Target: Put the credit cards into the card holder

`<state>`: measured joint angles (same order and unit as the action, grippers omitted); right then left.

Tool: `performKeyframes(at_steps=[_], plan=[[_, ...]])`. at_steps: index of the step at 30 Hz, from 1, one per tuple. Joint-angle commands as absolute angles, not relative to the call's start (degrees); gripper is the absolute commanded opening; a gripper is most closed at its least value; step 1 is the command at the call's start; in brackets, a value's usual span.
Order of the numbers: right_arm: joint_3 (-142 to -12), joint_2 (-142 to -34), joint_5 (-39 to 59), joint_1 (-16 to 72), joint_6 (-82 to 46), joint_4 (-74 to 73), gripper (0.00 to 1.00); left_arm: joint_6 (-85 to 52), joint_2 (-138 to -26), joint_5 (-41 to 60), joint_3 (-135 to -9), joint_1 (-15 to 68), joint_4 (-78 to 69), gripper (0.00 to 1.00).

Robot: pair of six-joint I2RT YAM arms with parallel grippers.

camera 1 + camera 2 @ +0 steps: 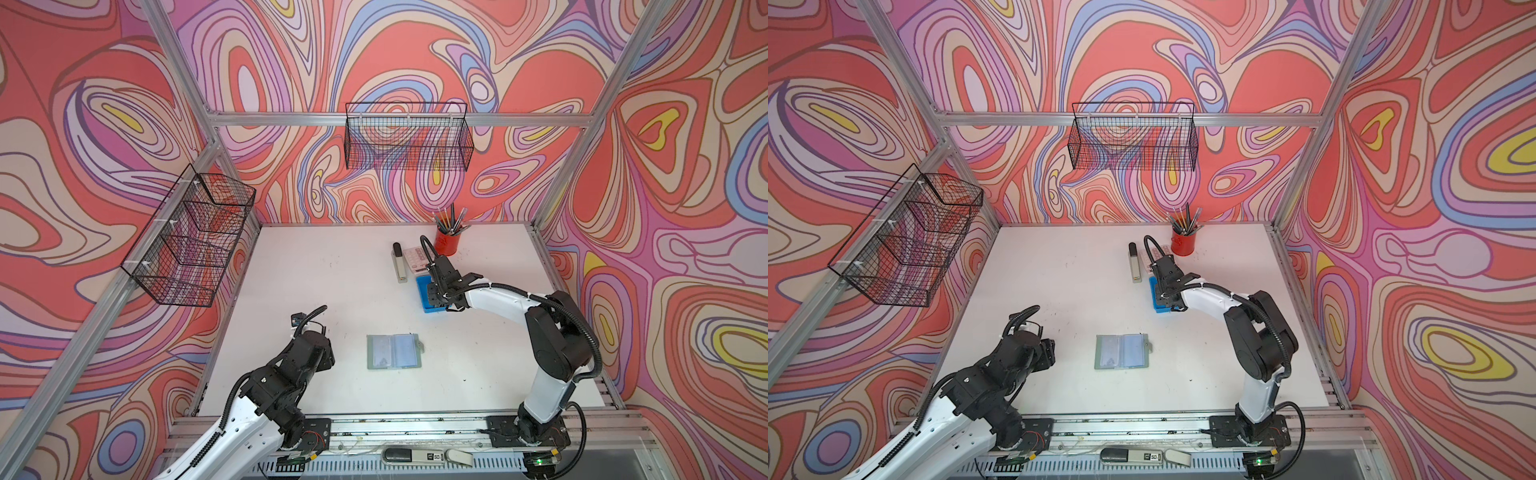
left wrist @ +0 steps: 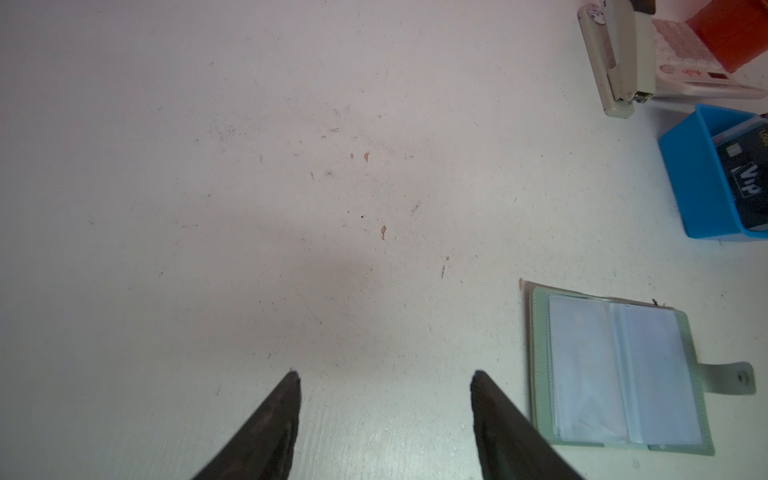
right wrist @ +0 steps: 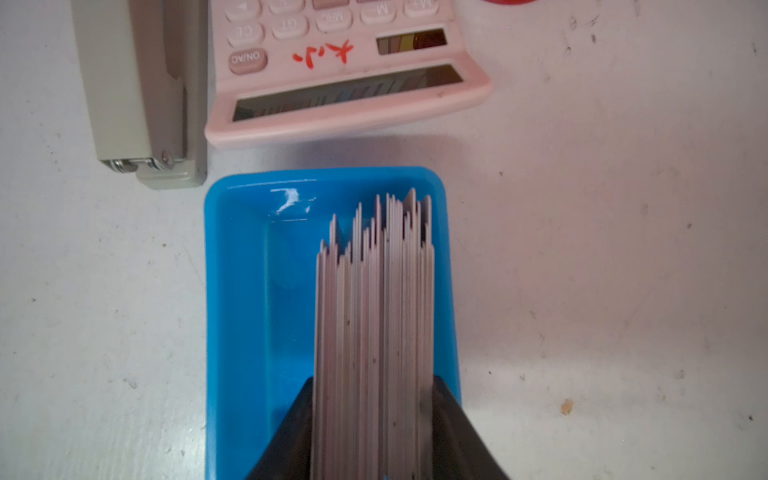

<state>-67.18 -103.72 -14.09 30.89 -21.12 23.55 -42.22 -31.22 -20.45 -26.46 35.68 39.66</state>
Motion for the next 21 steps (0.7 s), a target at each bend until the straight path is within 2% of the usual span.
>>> performKeyframes(at_steps=[1, 11, 21], plan=[[-67.21, -105.73, -10.67, 31.18, -22.8, 23.25, 0.38, -43.08, -30.52, -21.27, -25.75, 35.77, 41.57, 0.67], [-67.68, -108.43, 1.0, 30.45, -24.55, 18.65, 0.38, -43.07, -30.48, -21.08, -25.75, 35.77, 41.58, 0.67], [-67.74, -108.81, 5.02, 29.76, -25.39, 16.09, 0.51, -43.07, -30.4, -21.18, -25.66, 35.77, 41.53, 0.67]])
